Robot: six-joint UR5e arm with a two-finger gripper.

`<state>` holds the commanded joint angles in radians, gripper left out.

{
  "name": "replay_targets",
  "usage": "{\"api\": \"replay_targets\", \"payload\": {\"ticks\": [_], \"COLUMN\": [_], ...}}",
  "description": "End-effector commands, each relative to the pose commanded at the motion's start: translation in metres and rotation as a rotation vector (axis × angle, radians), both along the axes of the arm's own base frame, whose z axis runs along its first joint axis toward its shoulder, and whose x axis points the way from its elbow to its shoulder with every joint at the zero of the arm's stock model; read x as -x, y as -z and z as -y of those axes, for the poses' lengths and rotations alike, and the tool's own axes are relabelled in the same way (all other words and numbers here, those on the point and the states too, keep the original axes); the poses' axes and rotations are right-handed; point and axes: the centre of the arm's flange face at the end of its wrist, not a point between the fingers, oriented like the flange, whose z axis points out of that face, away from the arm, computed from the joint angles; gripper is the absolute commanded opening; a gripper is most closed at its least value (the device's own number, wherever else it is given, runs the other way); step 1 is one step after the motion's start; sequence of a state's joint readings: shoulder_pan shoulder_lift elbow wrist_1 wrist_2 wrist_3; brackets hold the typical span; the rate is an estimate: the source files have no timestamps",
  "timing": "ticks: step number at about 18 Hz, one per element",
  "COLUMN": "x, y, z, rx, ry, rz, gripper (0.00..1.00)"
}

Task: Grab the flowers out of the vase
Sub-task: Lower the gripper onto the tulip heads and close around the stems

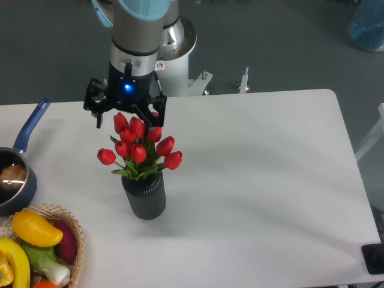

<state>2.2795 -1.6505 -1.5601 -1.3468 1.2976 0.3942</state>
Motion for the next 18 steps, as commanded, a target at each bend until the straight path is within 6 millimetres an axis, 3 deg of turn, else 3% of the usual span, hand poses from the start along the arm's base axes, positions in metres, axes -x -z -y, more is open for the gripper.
{"api": "replay_targets", "payload": {"ticks": [5, 11, 18], "x": [0.01, 0.014, 0.015], "y": [0.007, 0.005, -0.005], "z": [-0.001, -0.002, -0.003], "rx": [0.048, 0.039, 0.01], "ry": [0.022, 0.027, 0.017], "rz": [-0.078, -0.1, -0.121], "gripper": [0.57, 0.01, 0.0]}}
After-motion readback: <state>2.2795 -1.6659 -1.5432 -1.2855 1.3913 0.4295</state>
